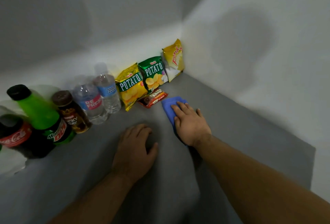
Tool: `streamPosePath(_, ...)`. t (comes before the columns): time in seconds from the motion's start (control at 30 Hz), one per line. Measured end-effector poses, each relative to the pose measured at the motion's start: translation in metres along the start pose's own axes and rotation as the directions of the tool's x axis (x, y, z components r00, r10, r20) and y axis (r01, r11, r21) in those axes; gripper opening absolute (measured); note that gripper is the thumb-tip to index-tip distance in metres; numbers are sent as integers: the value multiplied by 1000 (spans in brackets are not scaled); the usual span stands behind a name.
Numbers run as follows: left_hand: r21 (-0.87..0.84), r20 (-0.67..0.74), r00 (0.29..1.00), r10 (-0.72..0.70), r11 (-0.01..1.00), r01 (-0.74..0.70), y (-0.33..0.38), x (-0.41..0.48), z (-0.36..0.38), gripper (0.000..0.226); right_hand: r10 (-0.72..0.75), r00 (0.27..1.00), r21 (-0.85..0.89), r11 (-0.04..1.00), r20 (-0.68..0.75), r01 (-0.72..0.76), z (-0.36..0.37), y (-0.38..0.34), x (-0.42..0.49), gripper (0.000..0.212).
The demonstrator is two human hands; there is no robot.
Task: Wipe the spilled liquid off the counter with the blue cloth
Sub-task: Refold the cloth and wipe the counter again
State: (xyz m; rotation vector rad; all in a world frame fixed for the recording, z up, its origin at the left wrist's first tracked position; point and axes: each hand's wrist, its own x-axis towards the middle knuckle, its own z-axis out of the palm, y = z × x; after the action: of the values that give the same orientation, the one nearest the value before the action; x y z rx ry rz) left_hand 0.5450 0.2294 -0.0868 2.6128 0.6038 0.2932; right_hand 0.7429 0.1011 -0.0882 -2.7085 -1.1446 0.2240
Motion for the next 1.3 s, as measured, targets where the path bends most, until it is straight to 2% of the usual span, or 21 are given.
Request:
streamPosePath(0.13,57,-10,999,-38,998,38,13,19,12,55,69,997,-8,998,-22,-69,-6,27,33,57)
streamPosePath(0.33,169,22,1000,-19,985,15,19,22,14,63,166,985,30,986,-38,-165,-17,55,76,57)
streamPosePath(0.57,167,12,1000,-10,986,8,24,20,9,57,247,969,33,969,-28,-246,-26,74,90,57)
streamPosePath(0.87,191,24,1000,-8,982,3,32,17,4,54,369,924,47,929,-98,-366,-31,142,-16,56)
streamPosePath(1.03,213,34,999,4,977,-12,45,9,0,68,416,903,44,910,-107,-413,-35,177,-86,56)
streamPosePath(1.3,108,84,989,121,986,-130,80,-35,6,43,475,874,55,880,-104,-471,-39,238,-171,56)
